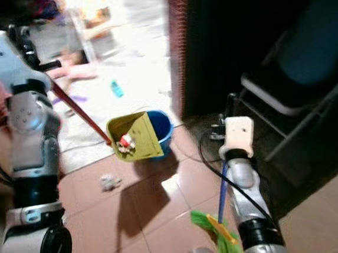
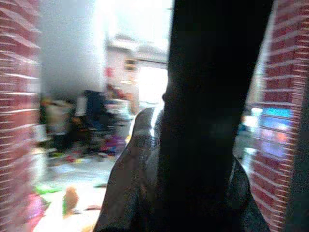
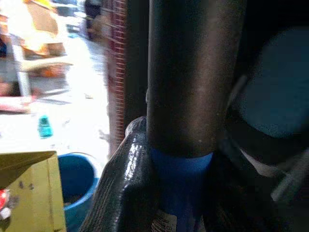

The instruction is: Sweep floor

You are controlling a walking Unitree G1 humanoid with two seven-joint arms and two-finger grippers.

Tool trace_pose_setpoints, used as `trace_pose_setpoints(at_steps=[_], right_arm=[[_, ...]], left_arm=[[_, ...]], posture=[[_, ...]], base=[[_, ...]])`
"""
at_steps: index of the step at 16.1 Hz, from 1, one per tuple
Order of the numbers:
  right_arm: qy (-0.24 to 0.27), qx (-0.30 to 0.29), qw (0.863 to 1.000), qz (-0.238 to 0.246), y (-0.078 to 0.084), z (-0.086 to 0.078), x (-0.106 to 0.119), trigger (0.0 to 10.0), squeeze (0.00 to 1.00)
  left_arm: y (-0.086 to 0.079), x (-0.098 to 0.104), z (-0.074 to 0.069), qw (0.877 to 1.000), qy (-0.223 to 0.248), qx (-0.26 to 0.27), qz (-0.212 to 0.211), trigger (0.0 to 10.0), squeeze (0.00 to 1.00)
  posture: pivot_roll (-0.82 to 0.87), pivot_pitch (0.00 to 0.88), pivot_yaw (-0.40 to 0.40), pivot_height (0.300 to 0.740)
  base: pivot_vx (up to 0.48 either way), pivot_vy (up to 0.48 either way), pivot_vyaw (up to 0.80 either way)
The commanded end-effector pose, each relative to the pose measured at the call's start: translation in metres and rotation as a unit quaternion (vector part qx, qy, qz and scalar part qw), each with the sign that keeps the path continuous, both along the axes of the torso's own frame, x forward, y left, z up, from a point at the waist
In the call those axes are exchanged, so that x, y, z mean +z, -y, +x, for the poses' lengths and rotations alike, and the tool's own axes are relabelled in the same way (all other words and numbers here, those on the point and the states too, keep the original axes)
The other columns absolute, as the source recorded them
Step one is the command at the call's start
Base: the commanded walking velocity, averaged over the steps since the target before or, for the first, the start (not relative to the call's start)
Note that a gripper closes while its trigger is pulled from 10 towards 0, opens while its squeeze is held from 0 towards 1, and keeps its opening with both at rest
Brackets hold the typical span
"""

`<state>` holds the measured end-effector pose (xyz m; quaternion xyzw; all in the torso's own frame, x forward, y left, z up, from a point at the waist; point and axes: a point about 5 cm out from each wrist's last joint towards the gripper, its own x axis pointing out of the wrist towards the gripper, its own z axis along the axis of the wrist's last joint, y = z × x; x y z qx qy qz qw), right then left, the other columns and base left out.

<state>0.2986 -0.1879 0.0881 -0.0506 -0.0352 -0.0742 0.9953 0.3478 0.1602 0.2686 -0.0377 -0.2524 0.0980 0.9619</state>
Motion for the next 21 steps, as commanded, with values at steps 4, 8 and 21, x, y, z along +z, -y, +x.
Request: trace_pose_setpoints(at_steps=[4,8,21], right_arm=[[0.004,0.023,1.000,-0.006,-0.0118,0.0040,0.0036,10.0,0.00],[-0.002,0.037,0.999,-0.009,-0.0148,-0.0002,-0.0001,10.0,0.00],[-0.005,0.044,0.999,-0.015,-0.0172,-0.0014,-0.0020,10.0,0.00]], left_arm=[[-0.0081,0.0250,-0.0086,0.998,0.057,0.013,-0.007,10.0,0.00],[-0.0070,0.0254,-0.0073,0.998,0.057,0.013,-0.010,10.0,0.00],[0.0002,0.0236,-0.0029,0.998,0.055,0.017,0.023,10.0,0.00]], posture=[[-0.11,0.000,0.021,0.740],[-0.11,0.000,0.018,0.740],[-0.11,0.000,0.023,0.740]], base=[[0.403,0.000,0.00],[0.401,0.000,0.00],[0.374,0.000,0.00]])
